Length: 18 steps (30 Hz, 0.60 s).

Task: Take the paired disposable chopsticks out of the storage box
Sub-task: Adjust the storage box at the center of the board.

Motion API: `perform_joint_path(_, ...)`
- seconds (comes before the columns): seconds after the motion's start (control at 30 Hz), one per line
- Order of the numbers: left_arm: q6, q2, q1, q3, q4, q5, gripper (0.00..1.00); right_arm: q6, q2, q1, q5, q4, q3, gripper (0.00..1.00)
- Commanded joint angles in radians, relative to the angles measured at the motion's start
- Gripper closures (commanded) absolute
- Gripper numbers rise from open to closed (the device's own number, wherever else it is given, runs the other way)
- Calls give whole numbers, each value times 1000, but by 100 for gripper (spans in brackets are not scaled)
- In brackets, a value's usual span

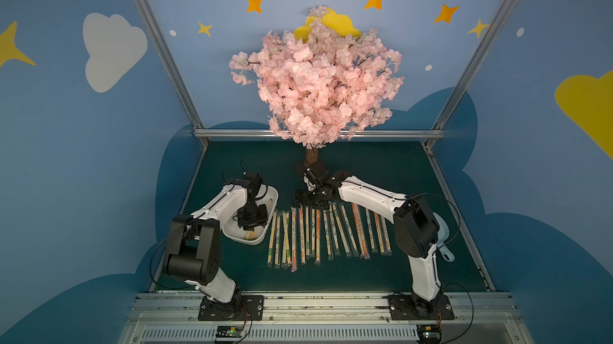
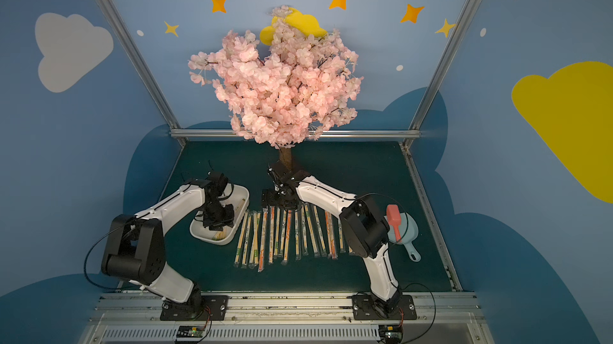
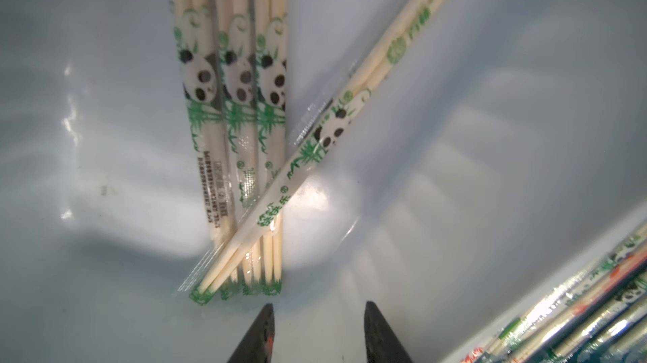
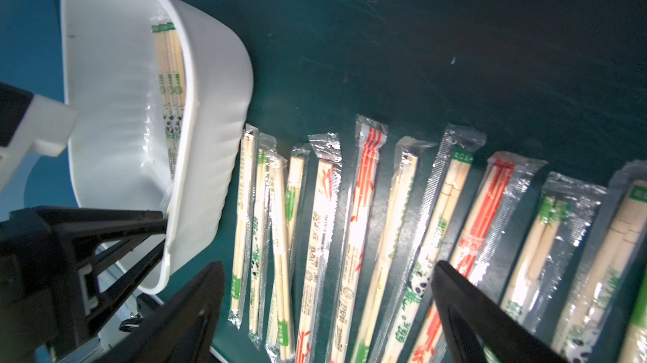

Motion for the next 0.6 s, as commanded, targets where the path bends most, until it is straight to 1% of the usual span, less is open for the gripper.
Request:
perform_joint_path(0.0,-62,-46,-18,-26,5,73,57,-6,-70,-6,6,-13,-28,5)
perform_joint_path(0.13,-115,-83,-41,-62,39,123,57,-1,-86,-8,9,-8,-49,4)
perform_joint_path(0.2,-134,-99,-46,-66,48,117,57,2,-93,-8,10,-9,-57,4)
perform_joint_path(0.27,-138,-114,-46,-47,39,70,57,5,-102,-8,6,-4,-66,5)
perform_joint_path(0.37,-126,-119,-37,18,9,-38,54,9,-121,-8,2,9,-85,5)
perform_joint_path(0.47,-113,-88,-16,92,-6,-146,49,16,-138,-4,-2,25,-100,5)
perform_joint_path(0.57,-57,-23,8,153,22,-171,49,25,-146,3,-3,36,-105,4)
